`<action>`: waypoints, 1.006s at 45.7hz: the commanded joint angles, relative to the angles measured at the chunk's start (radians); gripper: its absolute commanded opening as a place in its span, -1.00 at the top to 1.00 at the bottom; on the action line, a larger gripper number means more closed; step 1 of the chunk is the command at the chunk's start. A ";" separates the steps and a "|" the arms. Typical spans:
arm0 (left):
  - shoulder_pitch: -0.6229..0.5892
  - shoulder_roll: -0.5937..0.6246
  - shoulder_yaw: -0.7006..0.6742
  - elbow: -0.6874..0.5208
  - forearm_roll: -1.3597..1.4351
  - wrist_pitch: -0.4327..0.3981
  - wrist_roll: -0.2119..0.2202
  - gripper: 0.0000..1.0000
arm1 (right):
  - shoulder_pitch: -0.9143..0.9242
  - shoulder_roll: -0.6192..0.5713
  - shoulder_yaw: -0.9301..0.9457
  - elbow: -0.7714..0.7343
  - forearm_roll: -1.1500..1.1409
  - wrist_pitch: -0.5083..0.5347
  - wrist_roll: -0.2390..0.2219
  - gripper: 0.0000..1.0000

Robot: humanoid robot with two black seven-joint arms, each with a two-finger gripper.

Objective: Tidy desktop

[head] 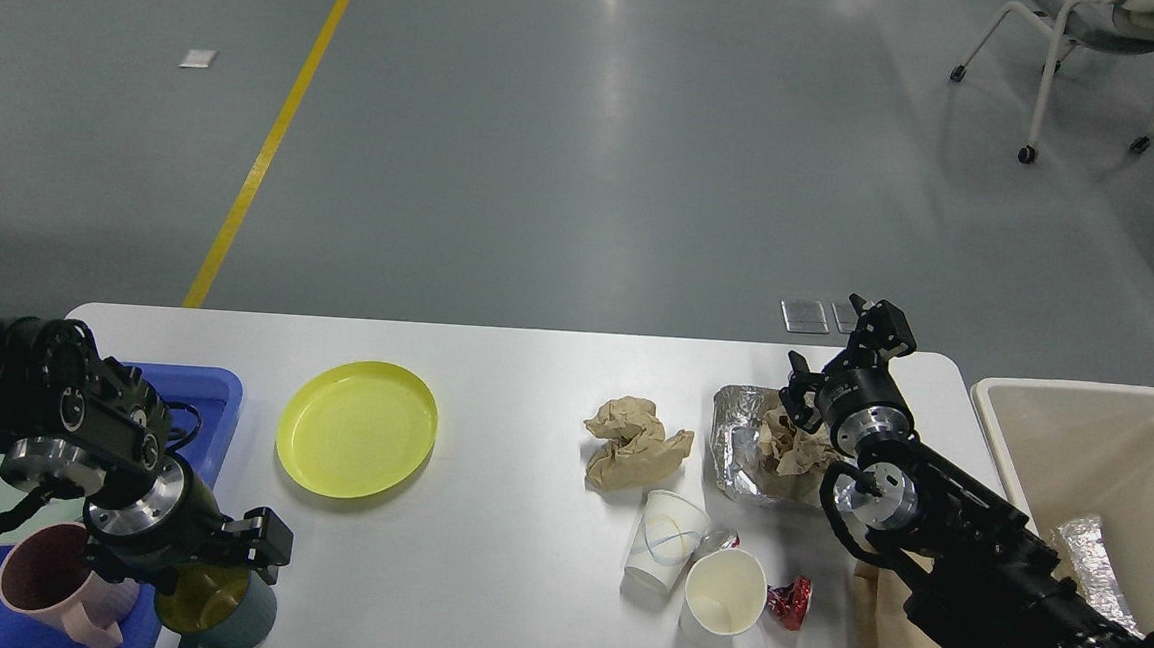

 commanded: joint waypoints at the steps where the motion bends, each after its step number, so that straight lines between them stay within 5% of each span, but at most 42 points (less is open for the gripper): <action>1: 0.101 -0.017 -0.021 0.084 0.000 0.020 0.001 -0.90 | 0.000 0.000 0.000 0.001 -0.001 0.000 -0.001 -1.00; 28: 0.171 -0.038 -0.086 0.129 0.003 0.094 0.001 -0.74 | 0.000 0.000 0.000 -0.001 0.000 0.000 0.001 -1.00; 36: 0.181 -0.038 -0.086 0.129 0.006 0.094 0.001 -0.17 | 0.000 0.000 0.000 -0.001 0.000 0.000 -0.001 -1.00; 46: 0.184 -0.046 -0.095 0.129 0.006 0.091 0.001 0.19 | 0.000 0.000 0.000 -0.001 -0.001 0.000 -0.001 -1.00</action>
